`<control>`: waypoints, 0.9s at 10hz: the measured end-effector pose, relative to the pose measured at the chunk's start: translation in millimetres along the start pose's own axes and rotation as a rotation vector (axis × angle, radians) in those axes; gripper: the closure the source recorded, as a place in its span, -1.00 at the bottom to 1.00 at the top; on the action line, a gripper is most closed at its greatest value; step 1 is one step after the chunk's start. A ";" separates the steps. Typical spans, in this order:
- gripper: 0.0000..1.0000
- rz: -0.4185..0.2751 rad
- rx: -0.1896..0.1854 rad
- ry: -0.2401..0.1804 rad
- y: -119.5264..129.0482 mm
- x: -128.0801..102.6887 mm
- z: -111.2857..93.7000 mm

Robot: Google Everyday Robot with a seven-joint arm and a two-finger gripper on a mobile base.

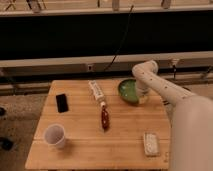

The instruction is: Pick up the ceramic bowl

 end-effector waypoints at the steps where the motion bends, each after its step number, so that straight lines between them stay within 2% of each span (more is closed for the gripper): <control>1: 1.00 -0.001 0.001 0.004 -0.1 0.5 -2.9; 5: 1.00 -0.013 0.036 0.028 0.4 0.0 -49.3; 9: 1.00 -0.021 0.055 0.040 0.7 -0.8 -74.4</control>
